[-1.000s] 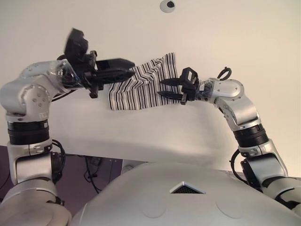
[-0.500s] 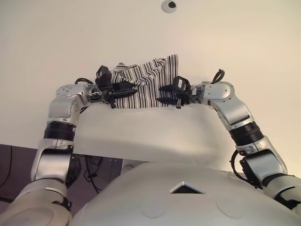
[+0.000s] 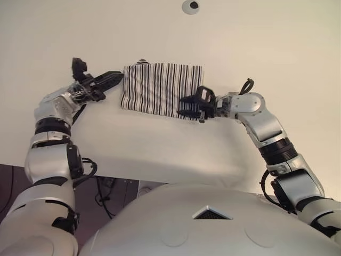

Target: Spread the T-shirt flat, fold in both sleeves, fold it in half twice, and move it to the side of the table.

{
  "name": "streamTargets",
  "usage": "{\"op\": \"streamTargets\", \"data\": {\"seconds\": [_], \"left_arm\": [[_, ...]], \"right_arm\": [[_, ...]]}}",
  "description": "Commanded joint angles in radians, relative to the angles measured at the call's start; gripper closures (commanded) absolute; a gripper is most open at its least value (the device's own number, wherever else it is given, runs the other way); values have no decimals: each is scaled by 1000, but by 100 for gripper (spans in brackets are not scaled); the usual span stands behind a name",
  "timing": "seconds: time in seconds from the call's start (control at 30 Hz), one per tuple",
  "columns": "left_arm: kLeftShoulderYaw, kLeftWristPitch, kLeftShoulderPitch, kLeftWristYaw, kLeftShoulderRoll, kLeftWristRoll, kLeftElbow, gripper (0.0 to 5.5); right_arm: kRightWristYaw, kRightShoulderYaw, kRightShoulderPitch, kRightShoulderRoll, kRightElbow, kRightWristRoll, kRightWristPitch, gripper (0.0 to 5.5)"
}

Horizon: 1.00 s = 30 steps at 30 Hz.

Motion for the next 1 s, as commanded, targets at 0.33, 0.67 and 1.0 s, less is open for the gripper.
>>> {"op": "streamTargets", "data": {"seconds": [0.33,0.67,1.0], "left_arm": [[216,-324,-165,798,-367,-7,-341,409],[169,-614,-203,939,-496,105,-221,409],[143,-649,-189,932,-544,110,-204,409]], "right_arm": [[-128,-48,-199,138,364,-42,3,367],[-479,-92,-369,-75,1028,-254,-148,367],[-721,-311,-458,-148,1162,-143,-493,367]]}}
